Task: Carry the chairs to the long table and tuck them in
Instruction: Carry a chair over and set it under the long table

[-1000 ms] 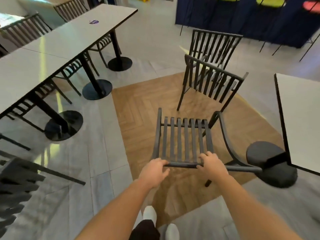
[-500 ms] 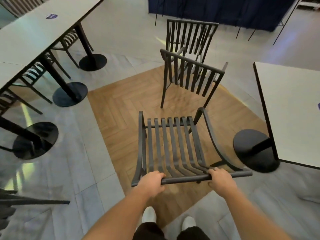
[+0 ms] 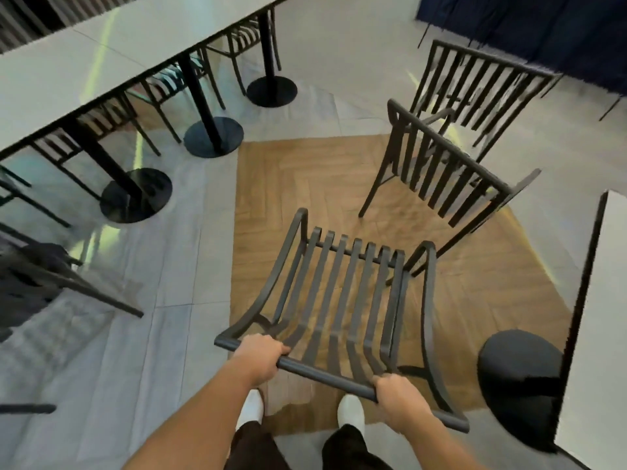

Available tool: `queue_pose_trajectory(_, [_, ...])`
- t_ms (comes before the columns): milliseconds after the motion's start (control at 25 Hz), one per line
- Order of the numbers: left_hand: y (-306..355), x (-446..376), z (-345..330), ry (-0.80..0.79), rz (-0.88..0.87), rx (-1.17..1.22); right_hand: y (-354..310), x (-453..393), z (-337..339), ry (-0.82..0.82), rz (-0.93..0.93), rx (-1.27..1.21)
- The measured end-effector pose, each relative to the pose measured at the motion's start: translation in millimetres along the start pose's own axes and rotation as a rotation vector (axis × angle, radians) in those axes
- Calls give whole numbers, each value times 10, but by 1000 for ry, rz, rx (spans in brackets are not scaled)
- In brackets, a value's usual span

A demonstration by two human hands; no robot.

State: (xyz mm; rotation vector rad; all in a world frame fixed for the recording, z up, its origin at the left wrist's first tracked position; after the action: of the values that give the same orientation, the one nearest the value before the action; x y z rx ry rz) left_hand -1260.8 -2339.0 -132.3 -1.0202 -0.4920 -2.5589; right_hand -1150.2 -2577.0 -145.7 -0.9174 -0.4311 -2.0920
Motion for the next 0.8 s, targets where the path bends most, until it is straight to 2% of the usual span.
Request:
queue_pose_trajectory(400, [110,62,-75,108,119,137,288,-206,506,81,46,135])
queue_pose_trajectory(800, [-109,114,92,185,352,351,85,-935,1386,119,287,378])
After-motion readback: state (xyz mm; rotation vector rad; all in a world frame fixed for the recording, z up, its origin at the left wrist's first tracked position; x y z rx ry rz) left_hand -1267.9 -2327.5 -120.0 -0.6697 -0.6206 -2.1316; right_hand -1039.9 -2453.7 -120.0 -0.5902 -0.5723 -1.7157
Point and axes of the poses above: each hand's wrist, its own x-axis away from the middle knuckle, its own z-axis out of the back of the hand, y = z × x, the point moved 9 cm from there along -x, towards the middle knuckle, and after that the axes turned 12 degrees about x, right-handed, at the moved point
